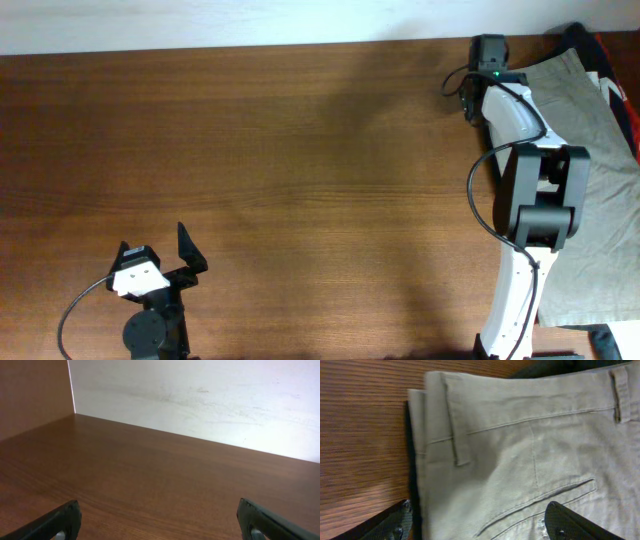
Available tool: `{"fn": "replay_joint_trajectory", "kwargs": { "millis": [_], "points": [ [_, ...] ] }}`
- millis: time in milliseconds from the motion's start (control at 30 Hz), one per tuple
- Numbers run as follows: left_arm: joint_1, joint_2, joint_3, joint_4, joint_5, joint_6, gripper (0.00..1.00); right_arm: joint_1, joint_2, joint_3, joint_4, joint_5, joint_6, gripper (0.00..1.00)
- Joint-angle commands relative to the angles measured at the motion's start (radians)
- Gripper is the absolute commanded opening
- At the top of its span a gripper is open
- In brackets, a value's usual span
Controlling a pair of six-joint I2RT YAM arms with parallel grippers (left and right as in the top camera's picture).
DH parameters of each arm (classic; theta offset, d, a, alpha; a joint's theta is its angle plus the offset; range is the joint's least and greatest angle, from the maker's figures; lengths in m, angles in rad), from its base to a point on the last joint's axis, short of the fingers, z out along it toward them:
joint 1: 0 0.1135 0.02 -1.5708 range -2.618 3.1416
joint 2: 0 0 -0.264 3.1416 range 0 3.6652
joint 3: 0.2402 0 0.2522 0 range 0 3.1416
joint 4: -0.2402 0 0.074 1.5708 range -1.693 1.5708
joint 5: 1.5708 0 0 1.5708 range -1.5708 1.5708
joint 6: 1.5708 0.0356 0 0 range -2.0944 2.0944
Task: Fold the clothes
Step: 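Reach the right gripper forward to the top of the khaki shorts, then close the right gripper on the khaki shorts' waistband edge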
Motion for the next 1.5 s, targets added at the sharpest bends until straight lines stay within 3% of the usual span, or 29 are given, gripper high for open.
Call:
{"fn": "replay_joint_trajectory", "kwargs": {
  "millis": [0,133,367,600,1000,1267,1467],
  "points": [
    [0.004,-0.005,-0.004,-0.002,0.0,0.016,0.99,-0.009,0.008,0.018,0.002,-0.016,0.006,0.75],
    [0.004,-0.005,-0.004,-0.002,0.0,0.016,0.99,-0.024,0.012,0.018,-0.001,-0.113,0.006,0.73],
    [0.004,-0.005,-0.004,-0.002,0.0,0.016,0.99,-0.03,0.014,0.018,0.005,-0.145,0.006,0.77],
    [0.004,-0.005,-0.004,-0.002,0.0,0.016,0.99,-0.057,0.014,0.017,0.004,-0.151,0.006,0.68],
    [0.004,-0.005,-0.004,-0.002,0.0,0.016,0.99,-0.057,0.047,0.015,0.023,-0.204,0.006,0.68],
    [0.004,-0.005,-0.004,-0.002,0.0,0.016,0.99,-0.057,0.047,0.015,0.053,-0.205,0.009,0.55],
    [0.004,-0.005,-0.004,-0.002,0.0,0.016,0.99,-0.057,0.047,0.015,0.053,-0.204,0.009,0.29]
  ]
}}
